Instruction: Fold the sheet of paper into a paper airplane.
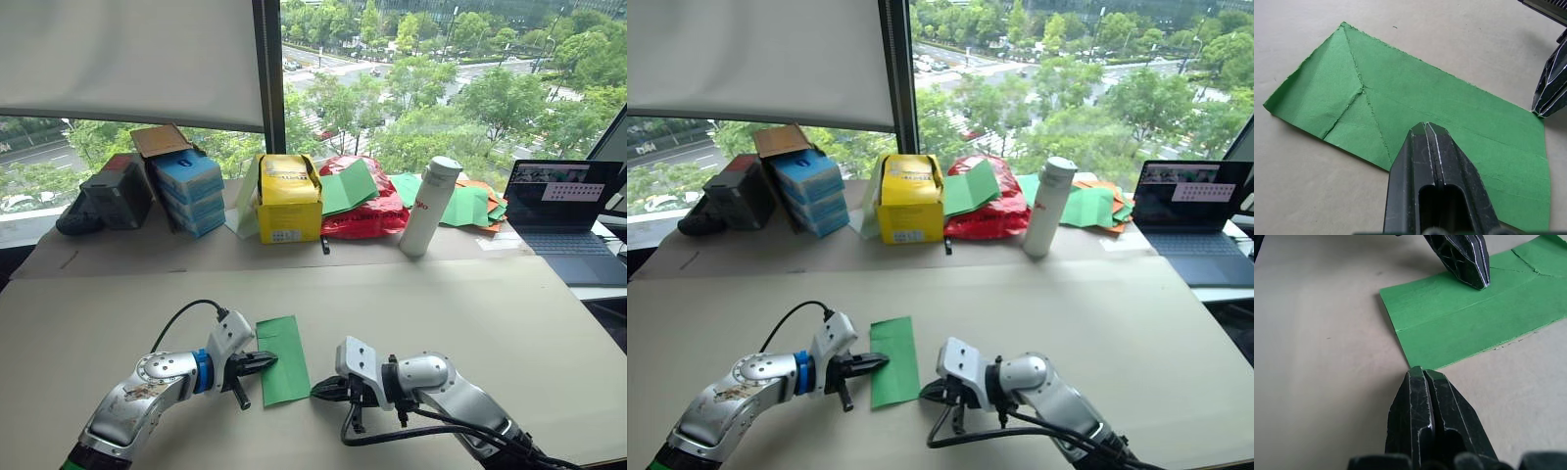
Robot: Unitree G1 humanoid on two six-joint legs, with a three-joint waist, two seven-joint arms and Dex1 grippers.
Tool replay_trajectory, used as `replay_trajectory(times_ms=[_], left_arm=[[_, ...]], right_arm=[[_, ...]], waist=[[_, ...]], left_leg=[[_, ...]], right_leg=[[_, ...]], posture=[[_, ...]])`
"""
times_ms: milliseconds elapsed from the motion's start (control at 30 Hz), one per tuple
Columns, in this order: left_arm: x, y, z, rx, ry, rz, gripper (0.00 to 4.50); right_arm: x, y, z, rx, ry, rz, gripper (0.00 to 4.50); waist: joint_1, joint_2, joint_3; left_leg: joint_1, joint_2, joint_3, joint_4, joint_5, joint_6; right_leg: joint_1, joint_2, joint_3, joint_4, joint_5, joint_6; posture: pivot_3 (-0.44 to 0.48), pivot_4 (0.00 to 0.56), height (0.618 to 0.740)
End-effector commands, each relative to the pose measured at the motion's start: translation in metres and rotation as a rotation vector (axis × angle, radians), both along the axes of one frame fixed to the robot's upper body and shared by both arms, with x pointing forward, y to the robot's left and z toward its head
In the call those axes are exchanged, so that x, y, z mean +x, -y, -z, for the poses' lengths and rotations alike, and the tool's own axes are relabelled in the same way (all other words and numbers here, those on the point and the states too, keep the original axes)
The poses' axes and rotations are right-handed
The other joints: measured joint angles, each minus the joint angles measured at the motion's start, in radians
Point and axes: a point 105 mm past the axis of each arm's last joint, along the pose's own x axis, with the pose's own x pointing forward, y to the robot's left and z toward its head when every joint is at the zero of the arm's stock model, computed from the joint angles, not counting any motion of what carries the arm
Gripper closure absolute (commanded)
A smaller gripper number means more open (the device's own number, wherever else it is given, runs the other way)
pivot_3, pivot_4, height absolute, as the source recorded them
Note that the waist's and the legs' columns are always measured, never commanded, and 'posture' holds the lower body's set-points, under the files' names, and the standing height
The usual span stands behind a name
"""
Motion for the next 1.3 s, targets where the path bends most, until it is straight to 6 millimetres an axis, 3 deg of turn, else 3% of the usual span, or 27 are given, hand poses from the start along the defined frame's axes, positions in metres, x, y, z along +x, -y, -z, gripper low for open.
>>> replay_trajectory(times_ms=[33, 200, 333, 467, 700, 833, 967, 1100, 1300], left_arm=[[-0.007, -0.003, 0.017, 0.036, -0.069, -0.009, 4.5], [-0.007, -0.002, 0.017, 0.036, -0.071, -0.007, 4.5], [-0.006, -0.002, 0.016, 0.035, -0.069, -0.007, 4.5], [-0.006, -0.002, 0.017, 0.035, -0.069, -0.004, 4.5], [-0.002, -0.001, 0.012, 0.017, -0.047, -0.017, 4.5], [0.0, -0.002, -0.016, -0.084, -0.017, -0.015, 4.5], [-0.002, -0.028, -0.048, -0.149, -0.007, -0.04, 4.5], [-0.008, -0.051, -0.053, -0.145, -0.041, -0.068, 4.5], [-0.004, -0.023, -0.041, -0.138, -0.036, -0.017, 4.5]], right_arm=[[-0.014, 0.01, 0.03, -0.124, -0.077, -0.026, 4.45], [-0.003, 0.007, 0.005, -0.069, -0.003, -0.003, 4.45], [0.012, 0.001, -0.04, 0.058, 0.08, 0.003, 4.45], [0.018, -0.003, -0.057, 0.085, 0.117, -0.003, 4.45], [0.028, -0.011, -0.053, 0.107, 0.122, 0.029, 4.45], [0.028, -0.007, -0.061, 0.168, 0.105, 0.059, 4.45], [0.021, 0.0, -0.077, 0.317, 0.006, 0.104, 4.45], [0.018, 0.015, -0.067, 0.271, -0.005, 0.162, 4.45], [0.021, 0.016, -0.066, 0.276, -0.004, 0.211, 4.45]], waist=[[0.001, 0.0, 0.0], [0.003, 0.0, 0.0], [0.003, 0.0, 0.001], [0.004, 0.0, 0.001], [0.006, 0.0, 0.001], [0.005, -0.001, 0.001], [0.002, -0.004, 0.004], [-0.004, -0.003, 0.004], [0.006, -0.004, 0.005]], left_leg=[[0.0, 0.0, 0.0, 0.0, 0.0, 0.0], [0.0, 0.0, 0.0, 0.0, 0.0, 0.0], [-0.001, 0.0, 0.0, 0.0, 0.0, 0.0], [-0.002, 0.0, 0.0, 0.0, 0.0, 0.0], [-0.003, 0.0, 0.0, 0.001, 0.0, 0.0], [-0.003, 0.0, 0.0, 0.001, 0.0, 0.0], [-0.012, 0.0, 0.0, 0.003, 0.001, -0.001], [-0.017, 0.0, 0.0, 0.007, 0.001, -0.001], [-0.017, -0.001, 0.0, 0.011, 0.001, 0.0]], right_leg=[[0.0, 0.0, 0.0, 0.0, 0.0, 0.0], [0.0, 0.0, 0.0, 0.0, 0.0, 0.0], [0.0, 0.0, 0.0, 0.0, 0.0, 0.0], [-0.001, 0.0, 0.0, 0.0, 0.0, 0.001], [-0.001, 0.0, 0.0, 0.0, 0.001, 0.001], [-0.002, 0.0, -0.001, 0.0, 0.001, 0.001], [-0.011, 0.001, -0.001, 0.005, 0.001, 0.001], [-0.015, 0.001, -0.001, 0.008, 0.001, 0.001], [-0.013, 0.001, -0.001, 0.008, 0.001, 0.002]], posture=[[0.0, 0.15, 0.74], [0.0, 0.15, 0.74], [0.0, 0.15, 0.74], [0.0, 0.15, 0.74], [0.0, 0.15, 0.74], [0.0, 0.15, 0.74], [0.0, 0.15, 0.74], [0.0, 0.15, 0.74], [0.0, 0.15, 0.74]])
